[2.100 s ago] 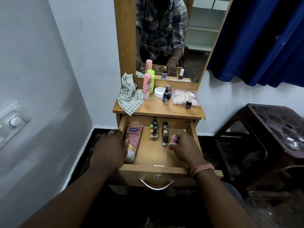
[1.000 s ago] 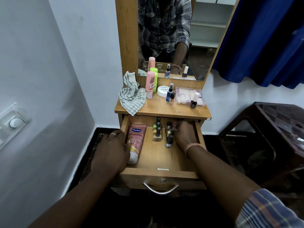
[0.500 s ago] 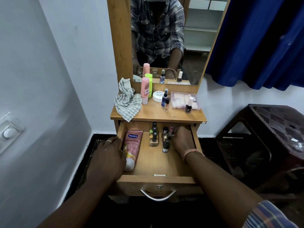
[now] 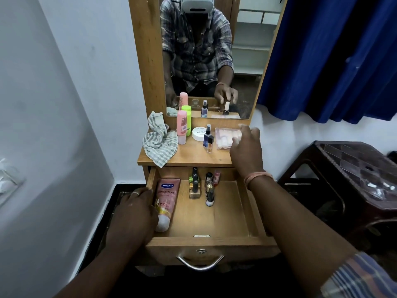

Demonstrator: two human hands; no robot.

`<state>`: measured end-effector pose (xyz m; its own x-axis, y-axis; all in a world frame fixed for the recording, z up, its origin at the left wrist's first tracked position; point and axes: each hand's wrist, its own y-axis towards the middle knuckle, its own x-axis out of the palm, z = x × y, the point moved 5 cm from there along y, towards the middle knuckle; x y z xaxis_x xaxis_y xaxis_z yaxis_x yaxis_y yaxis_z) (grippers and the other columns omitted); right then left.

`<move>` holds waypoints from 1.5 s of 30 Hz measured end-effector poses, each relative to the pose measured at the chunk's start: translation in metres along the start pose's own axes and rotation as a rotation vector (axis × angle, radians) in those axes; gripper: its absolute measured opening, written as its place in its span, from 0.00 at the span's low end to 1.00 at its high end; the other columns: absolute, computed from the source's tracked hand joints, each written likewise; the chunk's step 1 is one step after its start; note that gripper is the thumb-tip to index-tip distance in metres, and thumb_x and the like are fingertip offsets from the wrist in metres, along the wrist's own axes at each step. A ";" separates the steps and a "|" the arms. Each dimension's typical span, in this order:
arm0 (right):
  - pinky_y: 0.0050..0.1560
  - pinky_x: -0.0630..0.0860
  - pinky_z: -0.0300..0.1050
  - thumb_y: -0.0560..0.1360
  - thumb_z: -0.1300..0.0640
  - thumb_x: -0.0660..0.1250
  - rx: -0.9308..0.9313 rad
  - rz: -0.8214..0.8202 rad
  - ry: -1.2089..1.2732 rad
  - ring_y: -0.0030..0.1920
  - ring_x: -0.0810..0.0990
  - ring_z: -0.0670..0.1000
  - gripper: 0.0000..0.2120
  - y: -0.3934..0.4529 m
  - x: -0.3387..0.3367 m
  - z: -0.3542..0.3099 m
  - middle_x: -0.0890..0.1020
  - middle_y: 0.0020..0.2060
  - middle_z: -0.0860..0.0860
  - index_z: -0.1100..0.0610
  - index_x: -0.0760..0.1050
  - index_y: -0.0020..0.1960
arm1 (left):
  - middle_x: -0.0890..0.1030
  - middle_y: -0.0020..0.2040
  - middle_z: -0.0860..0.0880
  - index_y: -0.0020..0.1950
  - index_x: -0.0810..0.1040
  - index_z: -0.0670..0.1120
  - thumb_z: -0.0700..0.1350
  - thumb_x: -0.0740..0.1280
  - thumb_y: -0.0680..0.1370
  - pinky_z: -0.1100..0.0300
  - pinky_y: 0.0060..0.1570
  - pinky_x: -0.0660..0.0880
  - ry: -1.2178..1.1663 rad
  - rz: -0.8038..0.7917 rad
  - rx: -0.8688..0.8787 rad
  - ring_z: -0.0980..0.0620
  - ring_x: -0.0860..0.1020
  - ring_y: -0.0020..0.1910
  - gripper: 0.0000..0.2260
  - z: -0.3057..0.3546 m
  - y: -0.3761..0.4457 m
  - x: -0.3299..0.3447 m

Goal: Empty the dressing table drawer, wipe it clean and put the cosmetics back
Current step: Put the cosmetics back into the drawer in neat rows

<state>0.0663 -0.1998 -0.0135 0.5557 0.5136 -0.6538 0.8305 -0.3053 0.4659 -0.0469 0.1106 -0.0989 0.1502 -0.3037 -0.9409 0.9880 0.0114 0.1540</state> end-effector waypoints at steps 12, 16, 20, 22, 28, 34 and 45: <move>0.44 0.74 0.34 0.76 0.59 0.73 0.077 -0.110 0.312 0.42 0.79 0.39 0.09 -0.075 -0.029 -0.007 0.80 0.43 0.45 0.53 0.77 0.55 | 0.81 0.58 0.48 0.58 0.77 0.51 0.48 0.62 0.77 0.50 0.50 0.79 0.016 0.018 0.009 0.46 0.78 0.53 0.11 0.002 -0.004 -0.003; 0.43 0.82 0.41 0.74 0.58 0.75 0.089 -0.371 0.367 0.41 0.83 0.40 0.09 -0.110 -0.001 -0.011 0.84 0.42 0.46 0.50 0.80 0.52 | 0.81 0.57 0.47 0.57 0.78 0.49 0.46 0.63 0.77 0.50 0.50 0.78 0.013 0.016 0.005 0.45 0.78 0.53 0.11 0.006 -0.003 -0.006; 0.43 0.82 0.45 0.75 0.58 0.71 -0.009 -0.517 0.198 0.42 0.83 0.42 0.08 -0.122 0.031 -0.022 0.85 0.44 0.45 0.49 0.83 0.53 | 0.81 0.59 0.47 0.61 0.79 0.49 0.47 0.63 0.77 0.49 0.53 0.79 0.018 0.017 -0.009 0.45 0.78 0.55 0.13 0.006 -0.005 -0.005; 0.39 0.74 0.35 0.77 0.60 0.68 -0.077 -0.545 0.094 0.43 0.81 0.44 0.09 -0.125 0.041 -0.027 0.85 0.47 0.48 0.52 0.82 0.55 | 0.81 0.61 0.47 0.63 0.79 0.49 0.47 0.63 0.77 0.49 0.54 0.79 0.026 0.020 -0.017 0.45 0.78 0.57 0.15 0.005 -0.005 -0.006; 0.33 0.65 0.32 0.78 0.63 0.69 -0.120 -0.603 -0.005 0.39 0.76 0.42 0.06 -0.128 0.059 -0.027 0.83 0.45 0.50 0.55 0.80 0.52 | 0.81 0.61 0.46 0.64 0.79 0.48 0.47 0.64 0.77 0.49 0.55 0.78 0.007 0.020 -0.011 0.45 0.78 0.57 0.16 0.005 -0.004 -0.005; 0.34 0.70 0.37 0.77 0.62 0.70 -0.154 -0.603 -0.034 0.39 0.80 0.47 0.05 -0.130 0.068 -0.030 0.82 0.41 0.49 0.53 0.78 0.48 | 0.80 0.63 0.48 0.64 0.80 0.49 0.46 0.65 0.76 0.49 0.56 0.79 0.025 0.032 -0.021 0.45 0.78 0.57 0.17 0.003 -0.002 -0.003; 0.35 0.75 0.30 0.78 0.59 0.71 -0.179 -0.470 0.044 0.37 0.78 0.38 0.03 -0.121 0.043 -0.038 0.80 0.39 0.44 0.53 0.79 0.50 | 0.81 0.60 0.48 0.61 0.80 0.50 0.46 0.64 0.75 0.50 0.54 0.78 0.036 0.043 -0.005 0.47 0.78 0.55 0.15 0.003 -0.002 -0.001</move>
<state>-0.0120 -0.1109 -0.0752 0.1182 0.5974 -0.7932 0.9684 0.1072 0.2251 -0.0492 0.1080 -0.0974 0.1939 -0.2688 -0.9435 0.9807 0.0282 0.1935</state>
